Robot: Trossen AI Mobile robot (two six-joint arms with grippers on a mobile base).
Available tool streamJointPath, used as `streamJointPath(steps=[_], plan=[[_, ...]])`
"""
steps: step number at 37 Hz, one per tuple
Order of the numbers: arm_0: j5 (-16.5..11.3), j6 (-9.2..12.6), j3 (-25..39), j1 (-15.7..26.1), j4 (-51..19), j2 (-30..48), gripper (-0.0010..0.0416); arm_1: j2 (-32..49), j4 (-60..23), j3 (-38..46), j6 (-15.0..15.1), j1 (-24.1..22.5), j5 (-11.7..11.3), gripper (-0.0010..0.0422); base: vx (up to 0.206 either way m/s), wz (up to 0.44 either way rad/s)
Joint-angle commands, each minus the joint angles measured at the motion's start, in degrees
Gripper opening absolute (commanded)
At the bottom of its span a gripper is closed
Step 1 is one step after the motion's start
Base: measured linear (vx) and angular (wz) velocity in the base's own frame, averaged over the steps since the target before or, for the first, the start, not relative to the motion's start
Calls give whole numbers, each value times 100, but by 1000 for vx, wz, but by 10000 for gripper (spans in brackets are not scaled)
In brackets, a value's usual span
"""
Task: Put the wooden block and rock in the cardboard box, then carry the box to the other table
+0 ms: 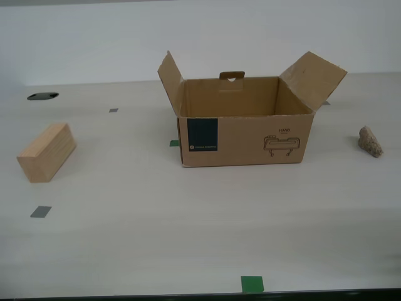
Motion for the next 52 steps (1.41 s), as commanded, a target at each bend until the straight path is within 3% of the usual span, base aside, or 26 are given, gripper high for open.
streamJointPath(steps=[1,52], plan=[[2,0,2,4,15,0,0,-2,31,2,9,0,-2,0,0,0],[2,0,2,4,13,-7,-1,-2,31,4,-15,-2,0,0,0,0]])
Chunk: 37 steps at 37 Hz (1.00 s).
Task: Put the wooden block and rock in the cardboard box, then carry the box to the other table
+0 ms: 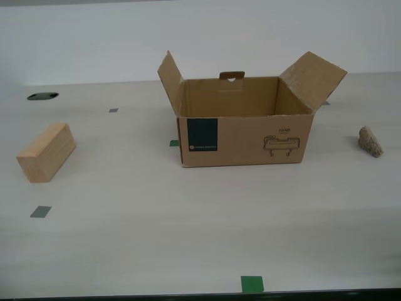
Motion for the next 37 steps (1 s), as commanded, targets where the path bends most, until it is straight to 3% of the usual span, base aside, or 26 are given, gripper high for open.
streamJointPath(steps=[1,11,21,27,37], plan=[[2,0,2,0,15,-7,-1,-2,28,4,-4,-2,-2,0,0,0],[2,2,4,0,-155,-7,-1,-2,-116,15,-157,-7,-2,-1,0,0],[2,9,11,0,-485,-79,-1,-2,-1735,511,-197,-9,0,-1,0,0],[2,7,341,0,-1191,-125,-1,-2,-2516,824,-199,-9,13,-1,0,0],[2,87,1185,0,-2684,-127,-1,-2,-4079,1414,-254,-13,328,-1,0,0]])
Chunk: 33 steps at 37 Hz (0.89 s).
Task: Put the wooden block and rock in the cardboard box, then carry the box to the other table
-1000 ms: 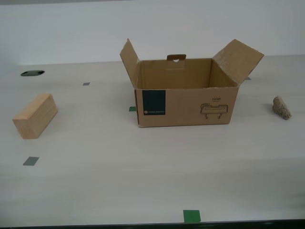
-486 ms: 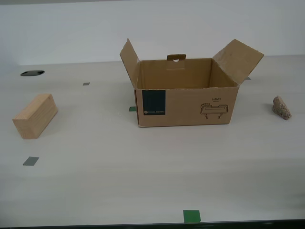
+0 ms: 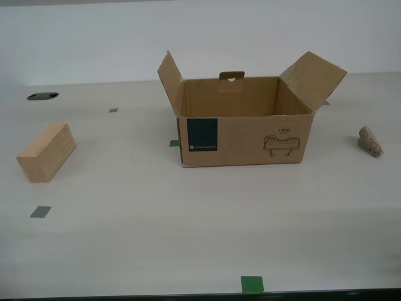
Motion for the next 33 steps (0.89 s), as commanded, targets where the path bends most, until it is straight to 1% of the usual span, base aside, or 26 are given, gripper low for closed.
streamJointPath(steps=[1,6,12,18,22,25,27,30,33], plan=[[2,59,354,-2,-549,-7,-1,-2,-621,214,-46,-2,94,-1,0,0],[2,138,911,-2,-1563,9,-1,0,-1637,560,-192,-2,208,-1,0,0],[2,219,1657,-2,-2931,33,-1,0,-2658,970,-192,-2,293,-1,0,0],[4,284,2256,-2,-3978,33,-1,55,-3578,1399,-260,-2,291,-1,0,0],[4,380,2559,-2,-4559,33,-1,205,-4183,1648,-258,-2,293,-1,0,0],[4,407,2758,-2,-4983,33,-1,374,-4747,1827,-256,-4,295,-1,0,0],[4,413,2894,-2,-5296,33,-1,509,-5209,1961,-249,-4,358,-1,0,0],[4,463,3067,-2,-5744,35,-1,721,-5775,2138,-214,-7,514,-1,0,0],[4,562,3246,-2,-6192,76,-1,874,-6052,2240,-120,-9,603,-1,0,0]])
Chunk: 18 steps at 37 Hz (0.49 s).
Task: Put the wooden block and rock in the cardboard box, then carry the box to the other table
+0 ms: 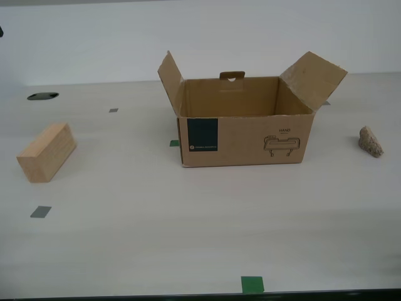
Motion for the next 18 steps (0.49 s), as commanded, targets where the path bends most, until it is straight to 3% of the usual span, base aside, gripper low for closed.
streamJointPath(steps=[1,18], plan=[[4,109,221,-2,-540,59,-1,164,-269,103,116,-4,129,-1,0,0],[2,188,1250,-2,-2614,901,-1,411,-754,254,267,-33,133,0,0,0]])
